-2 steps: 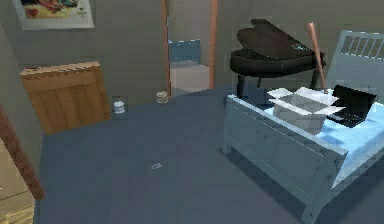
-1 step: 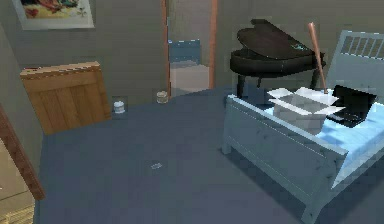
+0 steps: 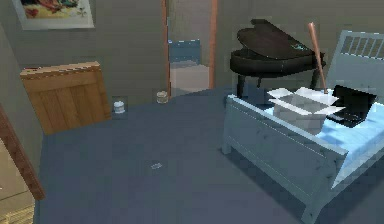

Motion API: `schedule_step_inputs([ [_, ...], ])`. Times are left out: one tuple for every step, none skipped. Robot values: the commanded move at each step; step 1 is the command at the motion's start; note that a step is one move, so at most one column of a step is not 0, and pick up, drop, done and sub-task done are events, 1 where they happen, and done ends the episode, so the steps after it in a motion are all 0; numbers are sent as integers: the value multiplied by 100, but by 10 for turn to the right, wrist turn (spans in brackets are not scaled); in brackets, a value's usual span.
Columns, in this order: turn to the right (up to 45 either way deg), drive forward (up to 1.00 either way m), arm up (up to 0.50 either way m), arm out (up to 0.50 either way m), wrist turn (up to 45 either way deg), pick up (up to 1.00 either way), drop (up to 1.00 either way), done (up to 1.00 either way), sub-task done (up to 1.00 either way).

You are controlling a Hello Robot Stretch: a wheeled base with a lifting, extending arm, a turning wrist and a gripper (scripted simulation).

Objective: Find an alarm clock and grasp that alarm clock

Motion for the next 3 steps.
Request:
schedule_step_inputs([
  [0,0,-30,0,0,0,0,0,0],
  [0,0,0,0,0,100,0,0,0],
  [0,0,10,0,0,0,0,0,0],
])
